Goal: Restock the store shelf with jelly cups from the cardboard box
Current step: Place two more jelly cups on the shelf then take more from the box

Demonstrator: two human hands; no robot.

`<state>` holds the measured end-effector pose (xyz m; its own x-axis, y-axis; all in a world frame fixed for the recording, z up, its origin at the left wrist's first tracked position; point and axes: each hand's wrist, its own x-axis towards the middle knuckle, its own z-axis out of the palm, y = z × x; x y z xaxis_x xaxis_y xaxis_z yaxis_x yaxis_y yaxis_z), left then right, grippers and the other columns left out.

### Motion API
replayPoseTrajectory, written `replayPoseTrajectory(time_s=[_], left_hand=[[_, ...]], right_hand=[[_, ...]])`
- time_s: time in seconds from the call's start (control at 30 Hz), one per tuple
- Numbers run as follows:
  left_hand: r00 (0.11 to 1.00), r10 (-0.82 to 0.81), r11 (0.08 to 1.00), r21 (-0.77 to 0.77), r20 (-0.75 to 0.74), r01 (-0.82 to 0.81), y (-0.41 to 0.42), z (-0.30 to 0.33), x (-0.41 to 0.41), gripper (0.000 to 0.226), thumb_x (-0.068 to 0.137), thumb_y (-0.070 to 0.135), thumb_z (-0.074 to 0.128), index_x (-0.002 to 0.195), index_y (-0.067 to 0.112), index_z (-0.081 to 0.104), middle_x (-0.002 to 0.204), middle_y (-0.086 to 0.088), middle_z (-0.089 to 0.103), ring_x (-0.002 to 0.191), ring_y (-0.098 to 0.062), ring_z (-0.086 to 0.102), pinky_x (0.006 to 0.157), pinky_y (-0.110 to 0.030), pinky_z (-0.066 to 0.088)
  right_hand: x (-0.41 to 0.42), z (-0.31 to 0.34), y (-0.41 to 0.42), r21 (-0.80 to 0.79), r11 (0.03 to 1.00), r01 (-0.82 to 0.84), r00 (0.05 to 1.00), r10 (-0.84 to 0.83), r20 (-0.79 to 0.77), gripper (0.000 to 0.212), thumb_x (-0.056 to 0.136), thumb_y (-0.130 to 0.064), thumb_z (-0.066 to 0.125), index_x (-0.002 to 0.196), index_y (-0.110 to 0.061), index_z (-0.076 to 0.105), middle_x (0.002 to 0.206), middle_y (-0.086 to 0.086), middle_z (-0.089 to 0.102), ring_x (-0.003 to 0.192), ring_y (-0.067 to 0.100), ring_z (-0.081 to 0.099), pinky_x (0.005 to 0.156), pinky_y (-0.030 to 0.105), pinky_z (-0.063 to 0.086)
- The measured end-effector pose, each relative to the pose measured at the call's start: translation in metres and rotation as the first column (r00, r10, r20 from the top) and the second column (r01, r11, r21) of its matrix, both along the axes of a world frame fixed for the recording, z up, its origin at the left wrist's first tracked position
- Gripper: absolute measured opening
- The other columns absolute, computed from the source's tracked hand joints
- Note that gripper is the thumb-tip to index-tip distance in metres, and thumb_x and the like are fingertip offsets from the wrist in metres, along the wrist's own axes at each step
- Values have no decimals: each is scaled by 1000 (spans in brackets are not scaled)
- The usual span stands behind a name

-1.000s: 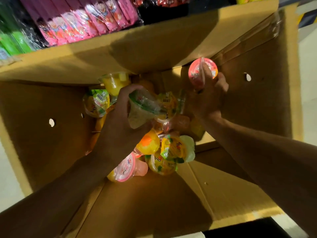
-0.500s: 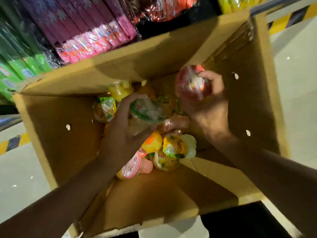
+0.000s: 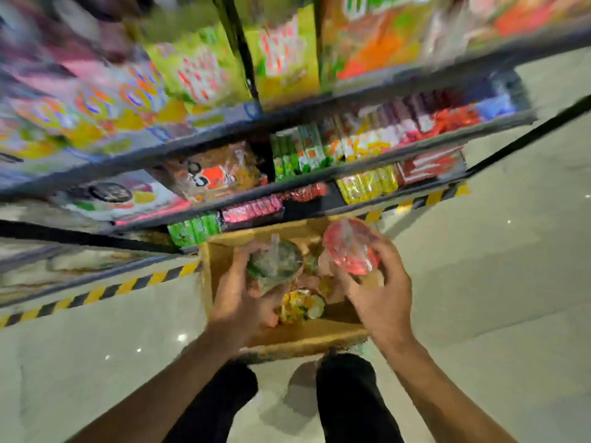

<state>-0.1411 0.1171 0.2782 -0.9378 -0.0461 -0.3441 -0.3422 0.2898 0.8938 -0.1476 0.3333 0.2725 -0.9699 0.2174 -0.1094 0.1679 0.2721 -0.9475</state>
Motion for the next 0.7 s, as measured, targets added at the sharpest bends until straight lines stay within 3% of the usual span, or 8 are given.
replayPoseTrajectory(time_s=[0.07, 0.2, 0.3, 0.4, 0.47, 0.53, 0.6, 0.7], left_hand=[[996, 18, 999, 37, -83, -15, 0, 60, -1, 62, 83, -1, 78, 126, 33, 49, 106, 18, 70, 74, -9, 73, 57, -20, 56], [964, 29, 999, 35, -265, -20, -9, 184, -2, 61, 84, 1, 76, 131, 30, 51, 122, 29, 63, 114, 6, 61, 87, -7, 46], [911, 23, 1000, 3, -413, -24, -20, 261, -3, 63, 83, 5, 79, 127, 43, 55, 130, 31, 57, 123, 8, 54, 98, -8, 40], [897, 85, 995, 76, -433, -57, -32, 314, -4, 49, 80, 12, 80, 121, 32, 63, 124, 23, 63, 111, 0, 60, 91, -18, 50], [869, 122, 992, 86, -479, -91, -36, 346, -3, 55, 79, 11, 82, 122, 37, 60, 122, 22, 63, 104, -3, 62, 88, -30, 54], [838, 117, 993, 46, -533, -109, -44, 375, -1, 55, 82, 16, 82, 124, 42, 57, 128, 19, 60, 113, -8, 62, 95, -43, 53], [803, 97, 991, -17, -588, -133, -55, 398, 0, 55, 83, 19, 81, 128, 38, 56, 134, 15, 57, 121, -10, 59, 100, -41, 51], [766, 91, 981, -75, -637, -179, -69, 436, 0, 61, 82, 19, 81, 135, 28, 53, 137, 14, 54, 120, -13, 60, 94, -38, 53]], right_hand=[[-3, 74, 6, -26, 999, -22, 998, 20, -54, 61, 69, -39, 89, 122, -46, 61, 137, -7, 60, 131, 13, 55, 109, 35, 48], [-14, 192, 11, -113, 980, -164, 966, 136, -221, 60, 73, -12, 87, 120, -45, 68, 138, 3, 60, 128, 14, 59, 105, 27, 49], [-24, 269, 11, 44, 956, -290, 893, 287, -345, 51, 81, -15, 83, 129, -25, 68, 138, -4, 61, 133, 15, 55, 111, 31, 43], [-34, 326, 4, 114, 920, -374, 818, 386, -427, 52, 84, -22, 79, 132, -36, 64, 141, -11, 59, 137, 14, 51, 112, 37, 42], [-45, 353, -3, 142, 899, -414, 777, 430, -459, 54, 82, -18, 81, 131, -36, 65, 143, -10, 58, 138, 12, 50, 112, 39, 43], [-57, 379, -10, 172, 882, -438, 732, 461, -501, 53, 80, -20, 82, 129, -33, 67, 143, -8, 58, 137, 9, 51, 112, 31, 43], [-69, 405, -17, 193, 858, -475, 686, 499, -529, 52, 80, -19, 82, 129, -31, 67, 142, -10, 59, 136, 8, 51, 110, 22, 42], [-85, 442, -30, 192, 831, -522, 633, 528, -567, 55, 80, -22, 84, 130, -35, 67, 143, -13, 57, 138, 8, 49, 109, 26, 45]])
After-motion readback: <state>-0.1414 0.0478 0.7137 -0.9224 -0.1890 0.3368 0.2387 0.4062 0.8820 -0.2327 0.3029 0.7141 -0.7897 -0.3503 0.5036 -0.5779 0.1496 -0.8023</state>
